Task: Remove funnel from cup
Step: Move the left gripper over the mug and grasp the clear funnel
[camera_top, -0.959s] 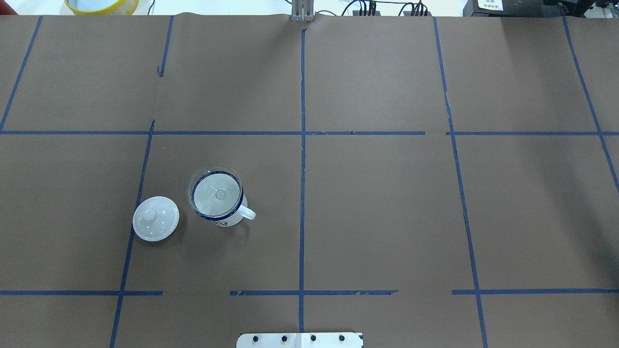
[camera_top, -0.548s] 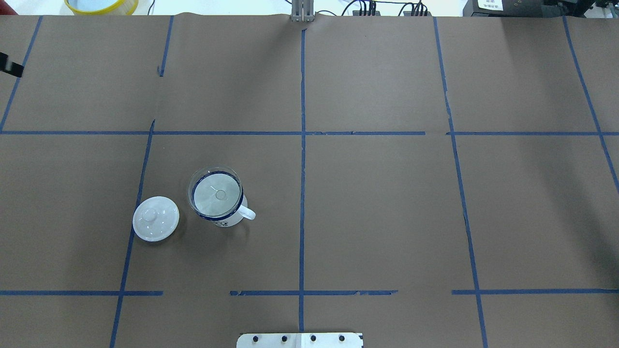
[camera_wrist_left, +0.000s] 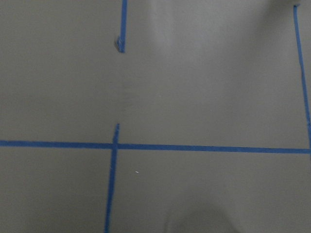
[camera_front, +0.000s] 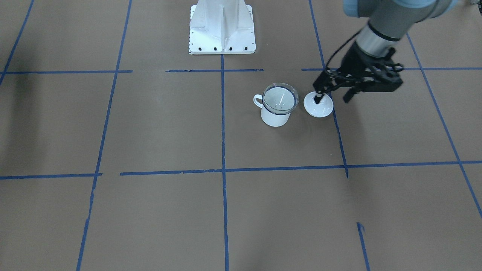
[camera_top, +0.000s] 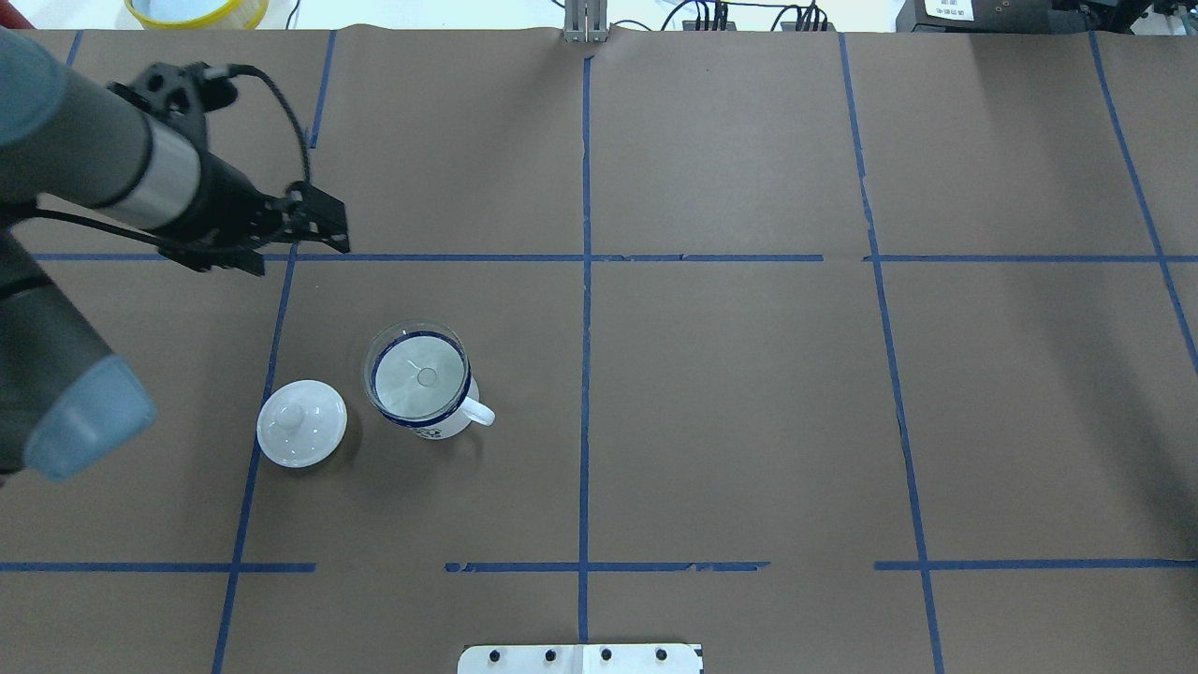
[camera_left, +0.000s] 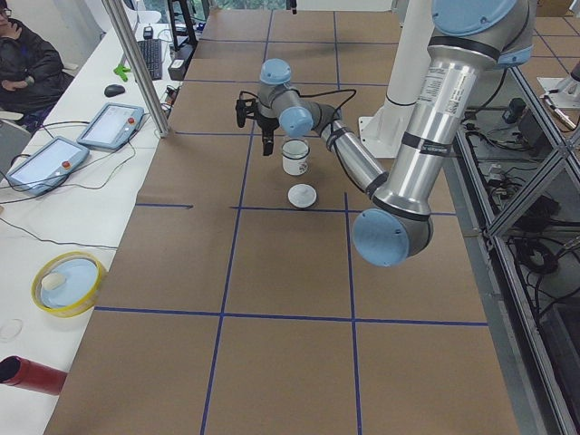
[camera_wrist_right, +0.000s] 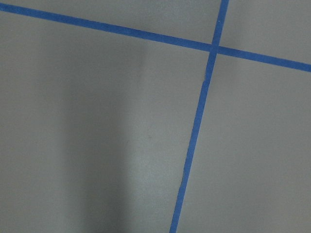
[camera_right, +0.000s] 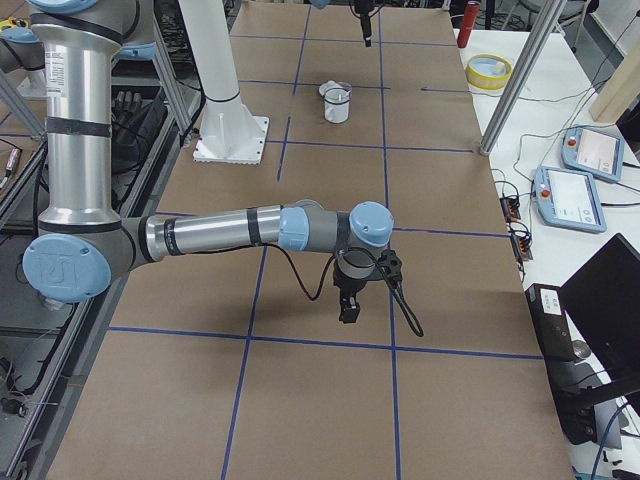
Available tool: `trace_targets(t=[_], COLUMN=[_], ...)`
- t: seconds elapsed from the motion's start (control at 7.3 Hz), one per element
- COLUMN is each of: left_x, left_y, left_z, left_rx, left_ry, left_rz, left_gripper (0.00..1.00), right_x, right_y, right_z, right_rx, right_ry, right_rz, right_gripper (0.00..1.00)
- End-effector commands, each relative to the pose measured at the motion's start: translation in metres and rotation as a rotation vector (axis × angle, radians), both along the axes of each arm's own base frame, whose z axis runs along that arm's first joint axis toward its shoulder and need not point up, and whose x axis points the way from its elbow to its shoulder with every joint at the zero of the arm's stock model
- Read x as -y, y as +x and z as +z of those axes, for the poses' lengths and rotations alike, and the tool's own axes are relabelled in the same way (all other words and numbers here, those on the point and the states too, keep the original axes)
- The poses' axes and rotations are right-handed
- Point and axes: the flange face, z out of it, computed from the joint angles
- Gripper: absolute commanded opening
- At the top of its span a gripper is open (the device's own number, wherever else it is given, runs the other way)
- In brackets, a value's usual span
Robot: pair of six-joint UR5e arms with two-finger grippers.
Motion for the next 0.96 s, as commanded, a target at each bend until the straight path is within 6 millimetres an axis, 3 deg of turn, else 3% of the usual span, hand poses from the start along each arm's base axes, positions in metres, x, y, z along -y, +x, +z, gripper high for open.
trace_targets(t=[0.0,0.14,0.41,0.68,0.82], left_x=[-0.055,-0.062,-0.048,-0.056,-0.062], left_y=[0.087,0.11,0.149,0.163,0.172], left_z=[-0.041,-0.037,-0.041,-0.04,-0.036], left_rx=[0.028,0.063,0.101,0.118,0.141], left_ry=[-0.144,-0.12,-0.119,-0.099,-0.072], left_rz=[-0.055,-0.073,-0.072,-0.067,-0.085], left_gripper=[1.0,1.0,1.0,0.99,0.72], right_x=[0.0,0.0,0.0,0.0,0.0], right_y=[0.0,0.0,0.0,0.0,0.0], right_z=[0.0,0.001,0.0,0.0,0.0], right_rx=[0.0,0.0,0.0,0.0,0.0], right_ry=[0.0,-0.002,0.0,0.0,0.0], right_rz=[0.0,0.0,0.0,0.0,0.0], right_gripper=[1.0,1.0,1.0,1.0,1.0])
